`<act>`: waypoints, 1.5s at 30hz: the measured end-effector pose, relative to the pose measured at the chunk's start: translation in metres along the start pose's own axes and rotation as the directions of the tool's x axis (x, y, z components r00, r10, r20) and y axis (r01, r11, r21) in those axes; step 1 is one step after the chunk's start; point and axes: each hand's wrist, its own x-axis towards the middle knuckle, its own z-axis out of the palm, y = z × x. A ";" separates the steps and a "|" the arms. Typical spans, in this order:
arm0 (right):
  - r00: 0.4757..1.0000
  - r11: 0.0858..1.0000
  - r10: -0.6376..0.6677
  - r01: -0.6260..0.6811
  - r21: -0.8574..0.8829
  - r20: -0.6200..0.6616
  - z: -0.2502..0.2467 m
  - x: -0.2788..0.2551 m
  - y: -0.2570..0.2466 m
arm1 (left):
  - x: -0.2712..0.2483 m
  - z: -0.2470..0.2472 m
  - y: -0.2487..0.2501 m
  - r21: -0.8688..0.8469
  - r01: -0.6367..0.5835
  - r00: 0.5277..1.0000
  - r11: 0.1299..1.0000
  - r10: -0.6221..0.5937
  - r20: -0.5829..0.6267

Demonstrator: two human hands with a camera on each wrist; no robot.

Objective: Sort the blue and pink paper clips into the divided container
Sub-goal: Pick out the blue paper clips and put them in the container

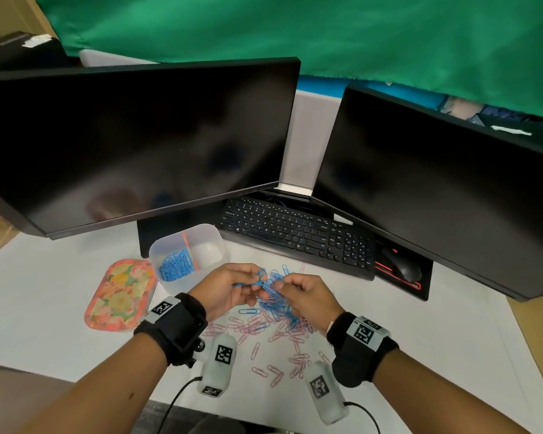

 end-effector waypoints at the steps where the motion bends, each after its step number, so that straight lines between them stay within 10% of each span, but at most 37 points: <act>1: 1.000 0.999 0.027 -0.026 0.047 -0.004 -0.001 0.001 0.002 | 0.000 0.000 -0.001 0.001 0.001 1.000 1.000 -0.001 0.001; 24: 0.991 0.982 0.094 -0.107 -0.155 -0.093 -0.018 0.008 0.014 | -0.008 -0.022 0.008 0.171 0.003 0.977 0.985 0.033 -0.211; 32: 0.973 0.975 0.218 -0.214 -0.064 0.073 0.012 0.016 -0.022 | -0.016 -0.088 0.055 0.403 0.089 0.783 0.911 0.186 -0.594; 39: 0.953 0.959 0.247 -0.215 -0.184 0.174 0.054 0.042 -0.054 | -0.003 -0.120 0.055 0.466 0.366 0.729 0.806 0.063 -0.681; 45: 0.931 0.936 0.280 -0.211 -0.283 0.233 0.103 0.079 -0.083 | -0.021 -0.135 0.056 0.505 0.275 0.643 0.818 0.234 -0.729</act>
